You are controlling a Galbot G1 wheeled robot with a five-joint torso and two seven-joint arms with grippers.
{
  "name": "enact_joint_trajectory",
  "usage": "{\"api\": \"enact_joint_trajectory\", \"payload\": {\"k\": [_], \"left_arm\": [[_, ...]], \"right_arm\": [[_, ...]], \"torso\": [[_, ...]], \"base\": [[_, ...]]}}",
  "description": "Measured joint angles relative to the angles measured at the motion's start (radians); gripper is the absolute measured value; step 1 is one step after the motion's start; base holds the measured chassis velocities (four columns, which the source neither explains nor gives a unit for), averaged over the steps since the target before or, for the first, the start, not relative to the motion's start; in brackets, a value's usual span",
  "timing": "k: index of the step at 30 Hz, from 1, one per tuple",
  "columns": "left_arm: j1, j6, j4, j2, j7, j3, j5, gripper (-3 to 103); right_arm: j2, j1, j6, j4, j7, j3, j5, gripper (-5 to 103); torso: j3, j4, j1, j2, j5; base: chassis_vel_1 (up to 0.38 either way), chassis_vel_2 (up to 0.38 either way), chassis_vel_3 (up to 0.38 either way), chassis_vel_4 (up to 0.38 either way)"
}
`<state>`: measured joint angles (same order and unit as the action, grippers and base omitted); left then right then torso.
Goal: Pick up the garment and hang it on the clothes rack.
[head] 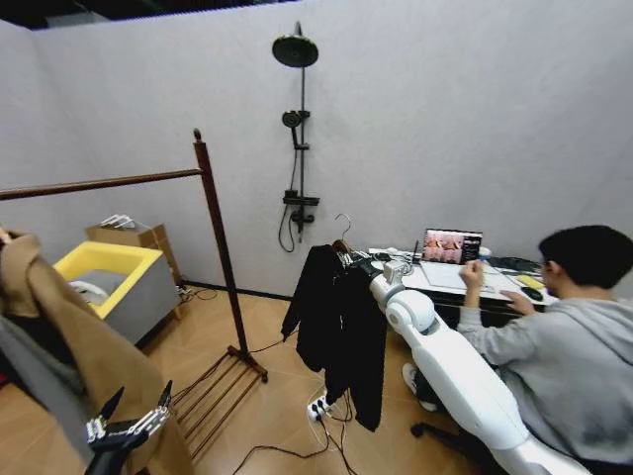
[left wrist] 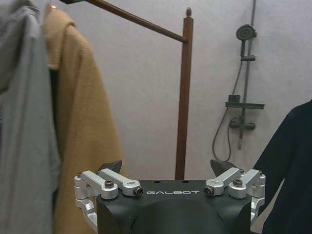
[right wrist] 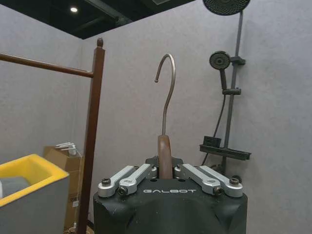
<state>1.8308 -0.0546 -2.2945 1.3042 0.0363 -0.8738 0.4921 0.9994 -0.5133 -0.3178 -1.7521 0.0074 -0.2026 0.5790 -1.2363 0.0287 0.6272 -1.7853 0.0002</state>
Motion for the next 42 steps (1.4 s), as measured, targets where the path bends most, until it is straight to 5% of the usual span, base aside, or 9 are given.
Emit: {"api": "enact_joint_trajectory", "payload": {"k": [42], "left_arm": [[0.000,0.000,0.000,0.000,0.000,0.000,0.000,100]], "right_arm": [[-0.042,-0.159,-0.008,-0.089,-0.078,-0.144,-0.033,10]], "torso": [[0.000,0.0000,0.000,0.000,-0.0002]], "base": [[0.082,0.087,0.090,0.075]]}}
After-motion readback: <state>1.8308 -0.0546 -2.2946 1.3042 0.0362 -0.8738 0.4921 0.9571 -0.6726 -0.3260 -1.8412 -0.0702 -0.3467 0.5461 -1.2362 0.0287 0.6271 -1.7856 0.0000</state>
